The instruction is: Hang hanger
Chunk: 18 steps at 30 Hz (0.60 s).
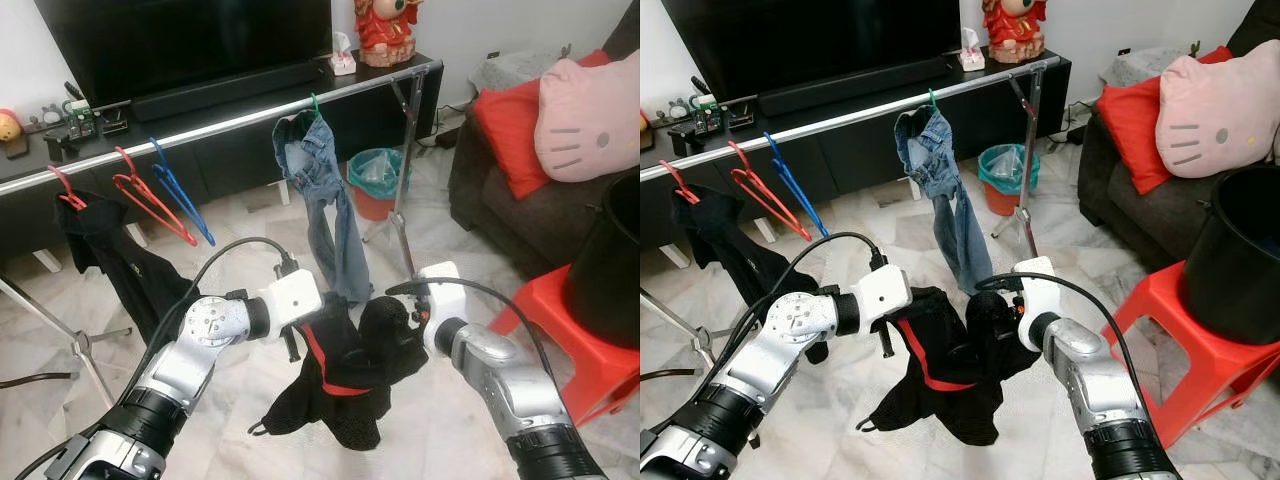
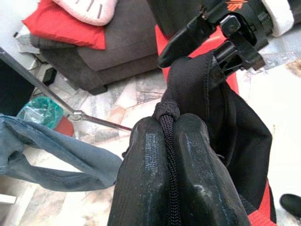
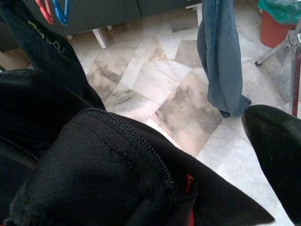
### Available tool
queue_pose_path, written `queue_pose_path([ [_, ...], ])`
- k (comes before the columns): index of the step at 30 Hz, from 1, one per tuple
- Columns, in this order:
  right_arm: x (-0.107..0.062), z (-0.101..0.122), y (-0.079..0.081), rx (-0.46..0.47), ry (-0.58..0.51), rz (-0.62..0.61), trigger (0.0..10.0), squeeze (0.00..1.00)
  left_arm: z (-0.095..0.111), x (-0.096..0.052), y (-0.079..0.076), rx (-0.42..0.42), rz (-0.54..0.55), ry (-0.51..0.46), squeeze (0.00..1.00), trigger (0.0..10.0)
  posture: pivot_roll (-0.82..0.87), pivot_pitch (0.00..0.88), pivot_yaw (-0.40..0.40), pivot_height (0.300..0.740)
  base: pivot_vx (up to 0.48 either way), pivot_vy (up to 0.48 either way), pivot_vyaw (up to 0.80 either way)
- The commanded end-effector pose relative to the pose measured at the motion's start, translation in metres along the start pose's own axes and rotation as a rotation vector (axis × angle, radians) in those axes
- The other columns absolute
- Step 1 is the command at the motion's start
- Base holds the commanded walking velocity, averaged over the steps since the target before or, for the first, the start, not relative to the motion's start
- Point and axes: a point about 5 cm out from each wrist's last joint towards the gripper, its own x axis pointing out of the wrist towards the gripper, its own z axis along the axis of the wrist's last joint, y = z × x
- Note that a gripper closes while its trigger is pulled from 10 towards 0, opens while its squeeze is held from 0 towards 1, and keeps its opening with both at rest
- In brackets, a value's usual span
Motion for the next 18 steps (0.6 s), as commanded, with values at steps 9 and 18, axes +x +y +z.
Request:
queue_pose_path([
  [9, 0.0012, 0.0068, 0.0007, 0.018, -0.04, -0.004, 10.0, 0.0, 0.001, -0.0047, 0.0109, -0.016, 0.053, -0.007, 0.0, 10.0, 0.07, 0.01, 0.087, 0.74, 0.0, 0.0, 0.0],
  [18, 0.0022, 0.0074, 0.003, 0.017, -0.04, 0.004, 10.0, 0.0, 0.0021, -0.0049, 0.0103, -0.038, 0.055, -0.021, 0.0, 0.0, 0.08, 0.012, 0.088, 0.74, 0.0, 0.0, 0.0],
])
